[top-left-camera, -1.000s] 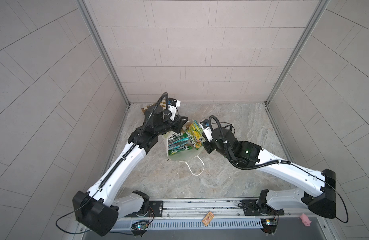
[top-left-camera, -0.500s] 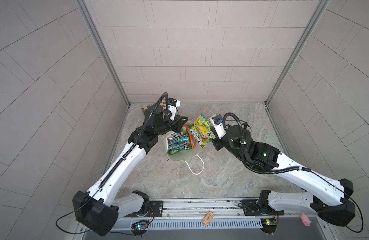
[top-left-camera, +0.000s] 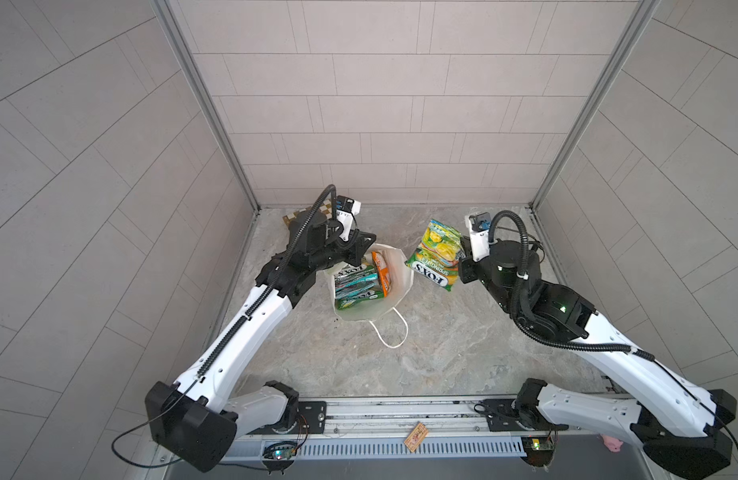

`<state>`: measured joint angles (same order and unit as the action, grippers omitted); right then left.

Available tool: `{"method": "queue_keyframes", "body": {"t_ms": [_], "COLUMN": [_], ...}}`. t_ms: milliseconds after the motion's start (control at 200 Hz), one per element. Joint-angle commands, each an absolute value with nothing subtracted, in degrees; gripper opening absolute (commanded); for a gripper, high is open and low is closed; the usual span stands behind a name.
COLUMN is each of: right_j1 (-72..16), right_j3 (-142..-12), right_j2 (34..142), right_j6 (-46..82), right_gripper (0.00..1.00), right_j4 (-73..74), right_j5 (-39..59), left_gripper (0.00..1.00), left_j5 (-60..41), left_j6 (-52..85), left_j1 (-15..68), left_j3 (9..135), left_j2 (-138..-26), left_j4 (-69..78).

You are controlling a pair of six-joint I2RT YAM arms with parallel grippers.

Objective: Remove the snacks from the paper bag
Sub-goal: 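Lift the packet out of the bag with the right gripper, then lower the packet onto the floor beside the bag and open the right gripper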

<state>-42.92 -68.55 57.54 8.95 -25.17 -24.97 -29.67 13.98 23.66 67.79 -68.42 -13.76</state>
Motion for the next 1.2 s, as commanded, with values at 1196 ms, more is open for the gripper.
{"method": "queue_keyframes", "body": {"t_ms": [1196], "right_j1": [-19.5], "right_j3": [-63.7], "right_j2": [91.3], "right_j6": [24.1], "right_gripper": [0.0], "right_j4": [1.2], "right_j5": [18.7], "left_gripper": [0.0], "left_j5": [-29.8], "left_j6": [13.4], "left_j1": [24.0], "left_j3": [67.7], "left_j2": [-67.9], "left_j4": [-12.6]}}
